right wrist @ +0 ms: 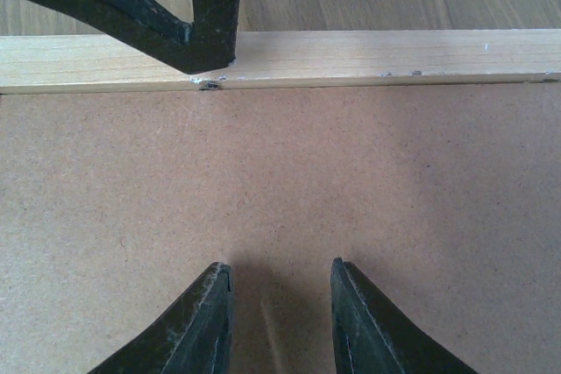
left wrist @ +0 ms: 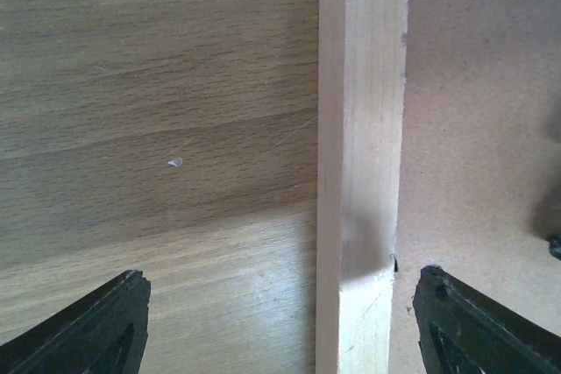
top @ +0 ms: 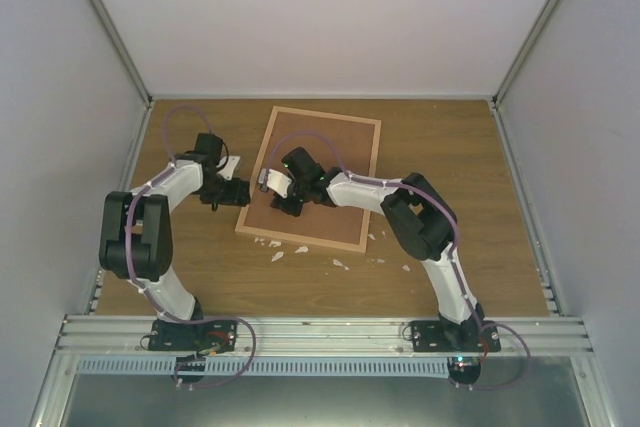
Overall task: Put the photo into the frame
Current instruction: Install the photo frame at the center of the board.
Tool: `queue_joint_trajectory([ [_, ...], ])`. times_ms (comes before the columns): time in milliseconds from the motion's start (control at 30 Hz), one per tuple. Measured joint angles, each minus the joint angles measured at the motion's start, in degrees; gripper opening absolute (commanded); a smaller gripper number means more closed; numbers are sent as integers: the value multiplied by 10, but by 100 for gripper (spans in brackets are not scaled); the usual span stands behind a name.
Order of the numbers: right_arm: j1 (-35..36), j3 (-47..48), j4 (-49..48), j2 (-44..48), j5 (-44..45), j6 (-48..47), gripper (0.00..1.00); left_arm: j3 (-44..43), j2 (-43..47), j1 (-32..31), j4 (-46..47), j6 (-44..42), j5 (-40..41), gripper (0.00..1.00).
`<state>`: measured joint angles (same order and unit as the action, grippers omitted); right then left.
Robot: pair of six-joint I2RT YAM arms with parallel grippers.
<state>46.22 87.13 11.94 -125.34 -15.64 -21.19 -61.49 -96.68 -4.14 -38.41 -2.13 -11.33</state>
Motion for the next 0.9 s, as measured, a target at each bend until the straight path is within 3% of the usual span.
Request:
queue_joint_trajectory([
  [900,-2,0,0,0,-4,0,32,2,-26,-6,2,0,4,80],
])
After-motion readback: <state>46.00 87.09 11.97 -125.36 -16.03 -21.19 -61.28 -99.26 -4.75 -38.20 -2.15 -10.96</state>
